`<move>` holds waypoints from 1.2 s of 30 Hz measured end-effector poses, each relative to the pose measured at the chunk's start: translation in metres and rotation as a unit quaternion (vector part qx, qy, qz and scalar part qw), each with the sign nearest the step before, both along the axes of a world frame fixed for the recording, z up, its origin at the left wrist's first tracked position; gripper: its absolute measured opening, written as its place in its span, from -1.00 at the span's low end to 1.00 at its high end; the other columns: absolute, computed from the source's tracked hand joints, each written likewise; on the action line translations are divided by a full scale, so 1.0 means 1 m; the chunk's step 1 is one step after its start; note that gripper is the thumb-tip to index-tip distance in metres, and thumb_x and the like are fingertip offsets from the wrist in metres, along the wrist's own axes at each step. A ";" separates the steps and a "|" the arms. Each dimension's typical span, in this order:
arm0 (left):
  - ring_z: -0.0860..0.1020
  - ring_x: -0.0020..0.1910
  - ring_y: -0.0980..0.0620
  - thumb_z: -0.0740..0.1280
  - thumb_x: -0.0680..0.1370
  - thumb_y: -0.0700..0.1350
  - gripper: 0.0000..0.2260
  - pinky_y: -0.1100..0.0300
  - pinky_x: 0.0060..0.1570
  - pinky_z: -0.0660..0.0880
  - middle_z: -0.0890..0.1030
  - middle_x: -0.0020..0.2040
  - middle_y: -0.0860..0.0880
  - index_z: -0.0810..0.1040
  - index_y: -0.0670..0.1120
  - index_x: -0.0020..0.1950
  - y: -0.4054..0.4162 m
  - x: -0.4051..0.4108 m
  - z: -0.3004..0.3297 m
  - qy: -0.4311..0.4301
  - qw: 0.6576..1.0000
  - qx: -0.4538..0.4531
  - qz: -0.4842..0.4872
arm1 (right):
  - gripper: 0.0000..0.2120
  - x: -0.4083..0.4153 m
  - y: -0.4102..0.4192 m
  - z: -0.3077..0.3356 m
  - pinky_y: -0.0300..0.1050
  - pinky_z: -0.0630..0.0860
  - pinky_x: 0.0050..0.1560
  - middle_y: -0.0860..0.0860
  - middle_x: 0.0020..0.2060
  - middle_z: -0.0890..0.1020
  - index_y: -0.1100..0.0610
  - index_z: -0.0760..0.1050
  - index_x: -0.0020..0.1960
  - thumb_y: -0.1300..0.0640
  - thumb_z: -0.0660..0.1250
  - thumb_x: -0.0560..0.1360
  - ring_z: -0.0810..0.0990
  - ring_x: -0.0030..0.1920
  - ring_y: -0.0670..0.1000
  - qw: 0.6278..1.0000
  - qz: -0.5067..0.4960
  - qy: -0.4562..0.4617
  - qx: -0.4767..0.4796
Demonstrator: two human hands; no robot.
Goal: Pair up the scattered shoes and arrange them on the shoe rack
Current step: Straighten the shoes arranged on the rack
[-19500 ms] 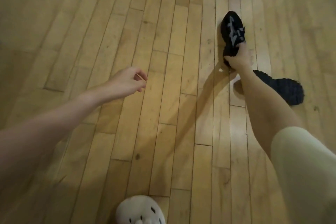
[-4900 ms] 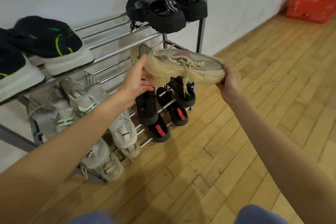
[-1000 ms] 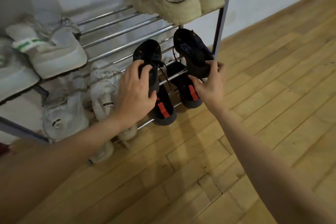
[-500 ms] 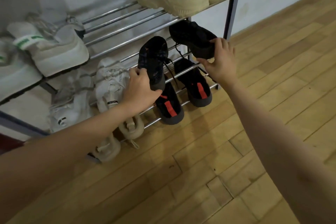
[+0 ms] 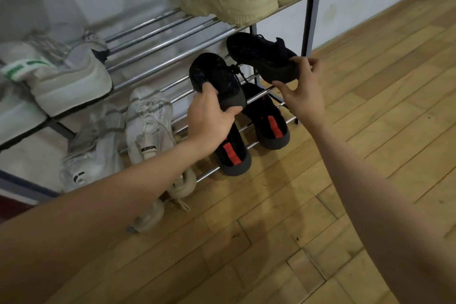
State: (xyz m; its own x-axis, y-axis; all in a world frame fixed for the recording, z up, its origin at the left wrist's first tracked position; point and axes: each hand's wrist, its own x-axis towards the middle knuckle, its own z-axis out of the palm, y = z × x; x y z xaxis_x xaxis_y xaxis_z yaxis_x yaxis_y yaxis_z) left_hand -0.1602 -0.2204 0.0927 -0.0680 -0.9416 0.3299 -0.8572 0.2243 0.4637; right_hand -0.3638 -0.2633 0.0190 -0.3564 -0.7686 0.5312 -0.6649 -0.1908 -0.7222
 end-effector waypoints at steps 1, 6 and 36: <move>0.46 -0.07 0.01 0.47 0.41 0.05 -0.56 0.21 -0.18 0.33 0.54 0.04 -0.10 0.41 -0.16 0.12 -0.005 -0.009 -0.002 0.013 1.000 -0.004 0.007 | -0.44 -0.002 0.000 0.001 -0.24 0.44 0.14 0.14 0.25 0.35 0.13 0.35 0.34 -0.02 0.45 0.45 0.48 0.19 0.04 1.000 -0.001 -0.002 0.001; 0.50 0.06 -0.18 0.47 0.42 0.06 -0.56 0.05 -0.01 0.48 0.50 0.11 -0.20 0.40 -0.16 0.13 -0.025 -0.053 -0.008 0.073 0.997 0.000 0.037 | -0.43 -0.008 0.000 0.003 -0.22 0.50 0.15 0.13 0.21 0.37 0.14 0.39 0.32 0.00 0.50 0.41 0.49 0.09 -0.05 1.000 0.017 -0.012 -0.007; 0.39 0.31 -0.25 0.45 0.44 0.01 -0.26 -0.05 0.21 0.42 0.23 0.45 -0.21 0.15 -0.03 0.52 0.022 0.011 -0.115 -0.076 0.984 0.160 0.012 | -0.27 0.038 0.055 -0.105 0.22 0.25 0.45 0.23 0.47 0.13 -0.08 0.14 0.54 -0.02 0.42 0.47 0.15 0.46 0.27 0.965 0.036 0.132 0.224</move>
